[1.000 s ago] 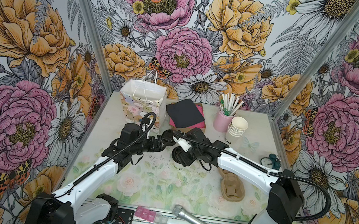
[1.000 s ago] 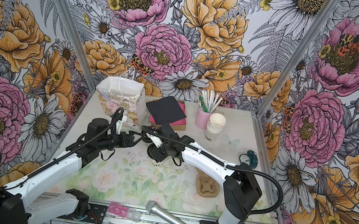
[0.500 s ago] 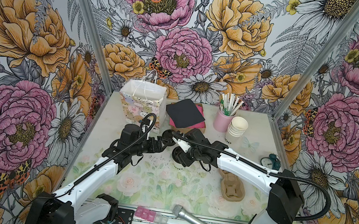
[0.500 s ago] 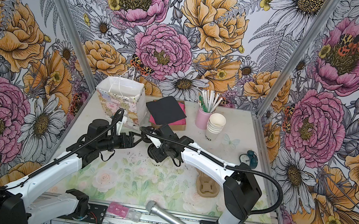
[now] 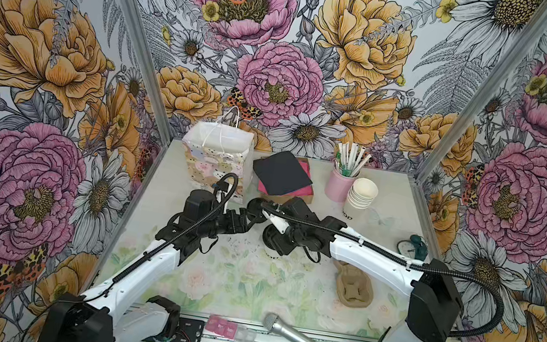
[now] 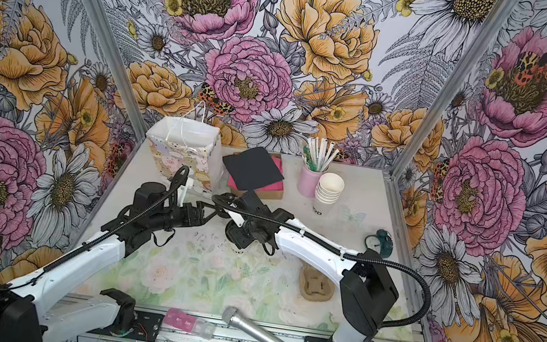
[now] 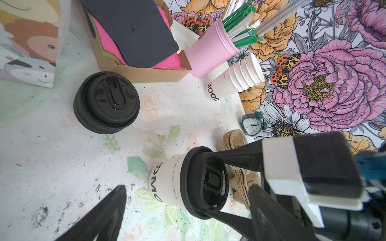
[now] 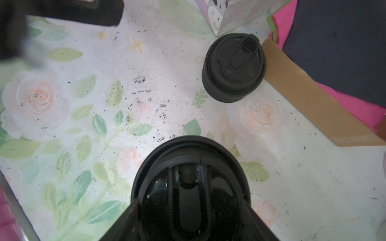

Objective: Pack a coffee takeout order
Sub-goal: Close the lid on the coffee cup.

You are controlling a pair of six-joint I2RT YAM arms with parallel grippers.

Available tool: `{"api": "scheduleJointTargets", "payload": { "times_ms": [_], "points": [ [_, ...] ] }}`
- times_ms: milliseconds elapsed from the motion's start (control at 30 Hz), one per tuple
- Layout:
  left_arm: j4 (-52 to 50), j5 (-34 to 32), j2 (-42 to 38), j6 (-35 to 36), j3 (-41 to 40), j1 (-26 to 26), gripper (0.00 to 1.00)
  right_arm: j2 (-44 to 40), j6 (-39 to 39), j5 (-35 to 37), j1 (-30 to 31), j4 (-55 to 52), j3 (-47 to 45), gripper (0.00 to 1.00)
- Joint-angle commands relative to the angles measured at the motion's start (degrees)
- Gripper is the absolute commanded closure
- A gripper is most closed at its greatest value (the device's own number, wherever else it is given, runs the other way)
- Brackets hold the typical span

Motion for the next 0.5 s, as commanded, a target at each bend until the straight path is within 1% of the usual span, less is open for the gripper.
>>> {"api": "scheduleJointTargets", "payload": {
  "times_ms": [0,200,467],
  "points": [
    [1.84,-1.31,0.37,-0.3,-0.86,-0.24,0.08,-0.04,-0.46,1.97,0.21,-1.82,0.33,0.43],
    [1.86,-1.29,0.51,-0.29,-0.85,-0.28,0.08,0.63,-0.36,2.61,0.25,-2.19,0.16,0.42],
    [1.91,-1.32,0.71,-0.35,-0.94,-0.28,0.08,1.77,-0.03,1.93,0.21,-2.17,0.09,0.35]
  ]
}}
